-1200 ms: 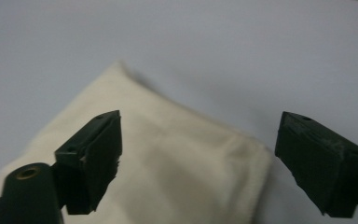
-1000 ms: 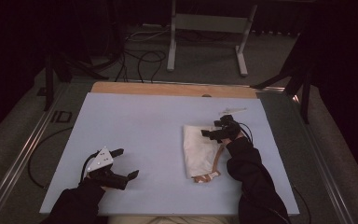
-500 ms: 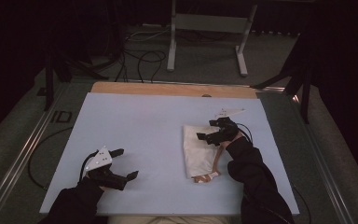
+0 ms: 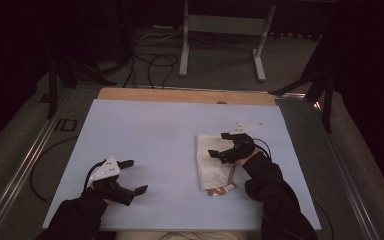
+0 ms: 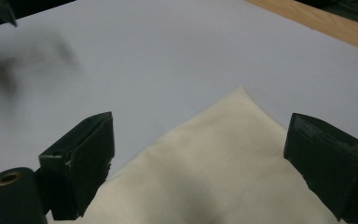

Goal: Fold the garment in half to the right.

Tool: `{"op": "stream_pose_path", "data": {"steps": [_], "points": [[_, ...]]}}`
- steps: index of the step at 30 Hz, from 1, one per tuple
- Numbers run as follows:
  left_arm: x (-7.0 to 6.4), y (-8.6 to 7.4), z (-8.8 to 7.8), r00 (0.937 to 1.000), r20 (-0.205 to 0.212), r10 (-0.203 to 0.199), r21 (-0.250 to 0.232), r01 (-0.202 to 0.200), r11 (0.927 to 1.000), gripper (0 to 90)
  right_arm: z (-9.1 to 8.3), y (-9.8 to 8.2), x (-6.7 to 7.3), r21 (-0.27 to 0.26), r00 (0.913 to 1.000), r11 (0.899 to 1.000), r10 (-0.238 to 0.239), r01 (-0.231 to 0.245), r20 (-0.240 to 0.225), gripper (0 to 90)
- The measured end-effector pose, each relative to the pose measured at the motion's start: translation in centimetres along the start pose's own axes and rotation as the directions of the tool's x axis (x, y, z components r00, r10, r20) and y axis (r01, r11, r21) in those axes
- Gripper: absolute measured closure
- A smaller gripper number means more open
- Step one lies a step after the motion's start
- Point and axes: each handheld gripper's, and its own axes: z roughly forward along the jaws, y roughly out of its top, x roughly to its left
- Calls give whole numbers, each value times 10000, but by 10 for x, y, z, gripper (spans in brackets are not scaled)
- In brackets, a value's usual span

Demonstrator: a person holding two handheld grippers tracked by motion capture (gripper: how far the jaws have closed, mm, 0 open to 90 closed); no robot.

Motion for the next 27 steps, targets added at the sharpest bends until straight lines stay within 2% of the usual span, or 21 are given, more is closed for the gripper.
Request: {"op": "stream_pose_path", "data": {"steps": [3,8,14,25,27], "points": [[0,4,-2,9998,106,179,-3,-179,9998,1,-2,-2,4,-108,9998,9998,-172,170,-139,86],[2,6,-6,9996,216,205,-32,-204,9998,1,-7,-8,12,-196,9990,9989,-429,427,-107,86],[4,3,-10,9998,40,193,-34,-193,9998,1,-12,-21,21,-144,9981,9980,-611,610,-65,86],[12,-9,-20,9993,-363,109,69,-106,9999,1,-33,-48,27,-53,9996,9995,-296,297,43,86],[13,-12,-22,9990,-447,48,105,-43,9999,1,-37,-51,28,-63,9994,9996,-282,283,194,86]]}}
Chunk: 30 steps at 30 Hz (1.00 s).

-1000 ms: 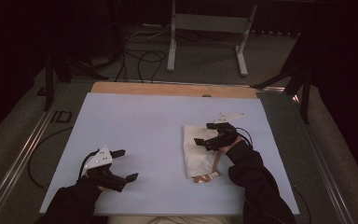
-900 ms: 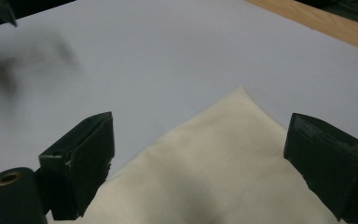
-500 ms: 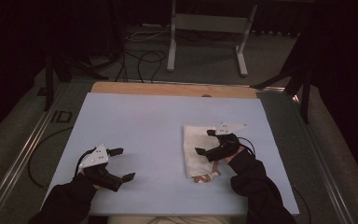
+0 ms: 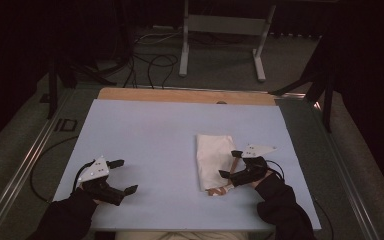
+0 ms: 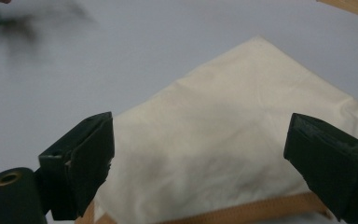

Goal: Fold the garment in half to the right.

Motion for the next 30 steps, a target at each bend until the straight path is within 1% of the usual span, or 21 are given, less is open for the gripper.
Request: {"op": "stream_pose_path", "data": {"steps": [1,3,4,6,8,10,13,16,18,23,24,25,26,28,30], "points": [[1,-1,-2,10000,-18,-16,0,16,10000,1,-2,-2,0,-30,10000,10000,46,-47,-62,86],[2,-4,-5,9999,-105,-38,28,38,10000,1,-7,-6,1,-124,10000,9999,60,-59,61,85],[3,-5,-7,9999,-143,-54,7,54,10000,1,-9,-8,2,-130,10000,9999,95,-95,27,86],[4,-7,-11,9996,-257,-81,43,82,10000,1,-14,-12,2,-152,9998,9998,125,-123,121,86],[4,-9,-14,9993,-361,-132,14,133,9999,1,-18,-15,2,-280,9997,9993,234,-230,119,85],[5,-12,-16,9989,-431,-198,1,198,9998,1,-22,-18,2,-342,9996,9993,167,-159,234,85],[6,-16,-20,9982,-559,-210,129,217,9997,1,-27,-24,4,-289,9987,9993,229,-216,445,86],[7,-20,-23,9975,-657,-262,258,280,9993,1,-30,-29,5,-271,9978,9995,152,-135,650,86],[7,-23,-24,9967,-751,-324,302,348,9989,1,-33,-33,6,-247,9967,9994,247,-229,769,86],[7,-28,-28,9947,-998,-238,530,292,9982,2,-37,-43,6,-202,9961,9991,384,-369,800,86],[7,-29,-29,9944,-1021,-264,501,317,9982,2,-38,-45,6,-162,9952,9985,544,-532,817,86],[7,-29,-30,9942,-1040,-283,501,337,9982,2,-39,-47,7,-219,9947,9981,590,-574,842,86],[8,-30,-30,9938,-1069,-299,477,352,9982,2,-40,-49,7,-259,9939,9977,640,-619,898,86],[7,-31,-30,9932,-1117,-328,487,384,9981,2,-42,-52,8,-177,9911,9982,583,-566,1193,86],[8,-32,-31,9929,-1137,-337,516,398,9979,2,-44,-55,8,-222,9884,9974,711,-687,1344,86]]}}
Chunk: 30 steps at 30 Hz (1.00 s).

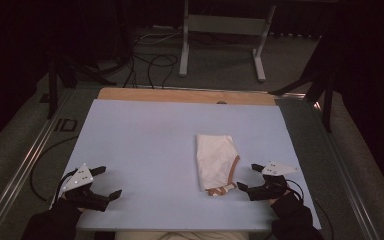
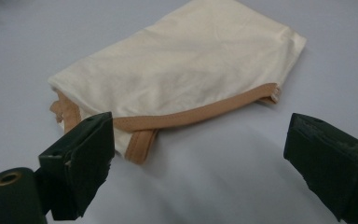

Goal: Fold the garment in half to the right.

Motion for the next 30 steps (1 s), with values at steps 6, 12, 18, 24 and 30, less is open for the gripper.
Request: {"op": "stream_pose_path", "data": {"steps": [6,12,18,24,30], "points": [[1,-2,0,9997,-216,-119,42,120,9999,2,-6,-4,-1,-82,9988,9999,-82,87,491,86],[1,-3,2,9996,-180,-232,46,233,9997,2,-4,-2,-2,-154,9985,9998,-121,129,539,86],[-3,-2,5,9999,58,-118,123,117,9999,2,0,-1,-3,-55,9983,9998,-206,210,553,86],[-5,-1,5,10000,71,-29,82,29,10000,2,1,1,0,-37,9982,9997,-254,257,551,87],[-4,-1,4,10000,-26,-76,29,76,10000,2,-1,0,-1,-99,9981,9998,-160,166,600,87]]}}
